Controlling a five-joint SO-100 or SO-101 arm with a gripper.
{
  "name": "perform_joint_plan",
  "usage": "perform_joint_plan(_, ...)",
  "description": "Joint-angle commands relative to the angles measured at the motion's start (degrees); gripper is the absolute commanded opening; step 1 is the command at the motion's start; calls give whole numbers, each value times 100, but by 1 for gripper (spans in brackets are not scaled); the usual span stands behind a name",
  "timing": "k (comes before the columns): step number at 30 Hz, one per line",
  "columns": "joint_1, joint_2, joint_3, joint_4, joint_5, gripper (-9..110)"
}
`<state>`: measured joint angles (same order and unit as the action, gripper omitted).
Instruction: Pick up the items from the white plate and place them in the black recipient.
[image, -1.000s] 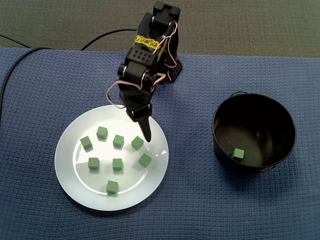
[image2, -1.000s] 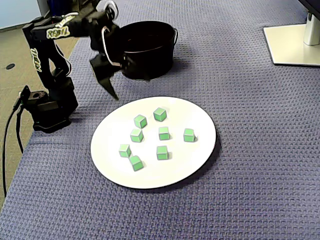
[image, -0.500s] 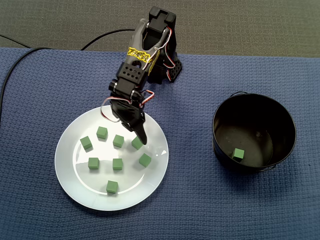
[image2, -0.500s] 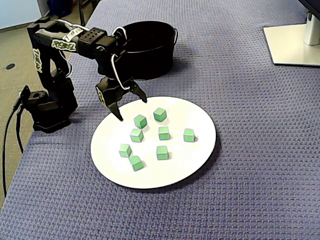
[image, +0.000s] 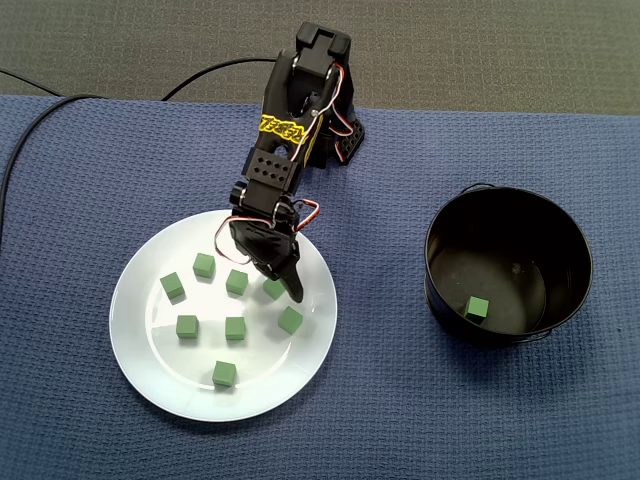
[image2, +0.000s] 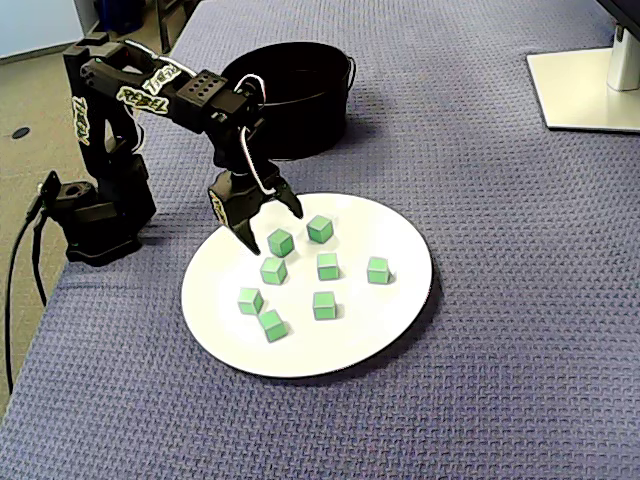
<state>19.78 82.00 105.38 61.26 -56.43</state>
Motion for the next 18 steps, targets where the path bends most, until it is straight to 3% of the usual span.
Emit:
perform_joint_plan(1, 18, -35, 0, -158, -97, 32)
perform_joint_plan(9, -132, -105, 387, -642, -105, 27)
perform_joint_plan(15, -132, -53, 431, -712, -53, 1)
perform_joint_plan(18, -132, 0, 422, -712, -26, 0)
